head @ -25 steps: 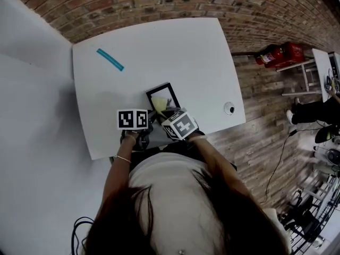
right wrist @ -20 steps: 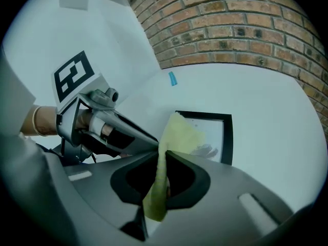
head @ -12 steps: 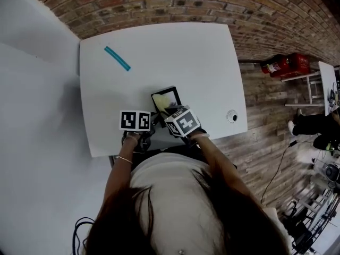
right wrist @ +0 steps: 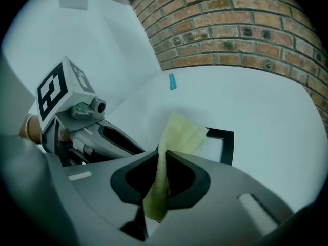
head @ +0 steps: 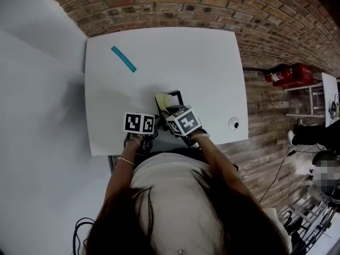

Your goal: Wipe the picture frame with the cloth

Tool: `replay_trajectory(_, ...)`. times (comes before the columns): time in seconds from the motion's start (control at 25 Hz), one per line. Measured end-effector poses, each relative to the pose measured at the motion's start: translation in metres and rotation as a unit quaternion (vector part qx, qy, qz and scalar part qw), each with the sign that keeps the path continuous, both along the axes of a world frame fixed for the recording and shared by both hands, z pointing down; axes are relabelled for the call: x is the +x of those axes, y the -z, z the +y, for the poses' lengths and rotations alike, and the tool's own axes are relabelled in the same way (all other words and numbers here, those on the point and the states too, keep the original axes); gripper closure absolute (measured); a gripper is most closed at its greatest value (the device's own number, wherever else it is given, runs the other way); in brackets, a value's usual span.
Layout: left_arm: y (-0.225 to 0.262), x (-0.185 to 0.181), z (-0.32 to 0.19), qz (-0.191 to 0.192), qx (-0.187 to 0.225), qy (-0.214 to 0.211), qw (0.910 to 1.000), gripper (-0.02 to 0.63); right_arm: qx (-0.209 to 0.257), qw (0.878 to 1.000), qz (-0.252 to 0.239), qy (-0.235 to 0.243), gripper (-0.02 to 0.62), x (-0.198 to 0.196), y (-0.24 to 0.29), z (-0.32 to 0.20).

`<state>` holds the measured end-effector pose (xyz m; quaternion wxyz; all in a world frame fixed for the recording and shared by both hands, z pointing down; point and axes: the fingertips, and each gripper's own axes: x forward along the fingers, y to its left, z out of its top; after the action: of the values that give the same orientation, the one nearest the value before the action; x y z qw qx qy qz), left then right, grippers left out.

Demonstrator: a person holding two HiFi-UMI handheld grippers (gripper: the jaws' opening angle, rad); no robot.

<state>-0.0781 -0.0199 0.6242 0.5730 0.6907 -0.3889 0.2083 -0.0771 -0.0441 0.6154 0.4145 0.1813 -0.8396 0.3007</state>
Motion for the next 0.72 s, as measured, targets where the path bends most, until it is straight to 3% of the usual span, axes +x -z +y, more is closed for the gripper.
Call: replay_trajectory(0.72, 0.0, -0.001, 0.0, -0.022, 0.018, 0.011, 0.9996, 0.511, 0.022, 1.0, -0.016, 0.004, 0.552, -0.006, 0.013, -0.003)
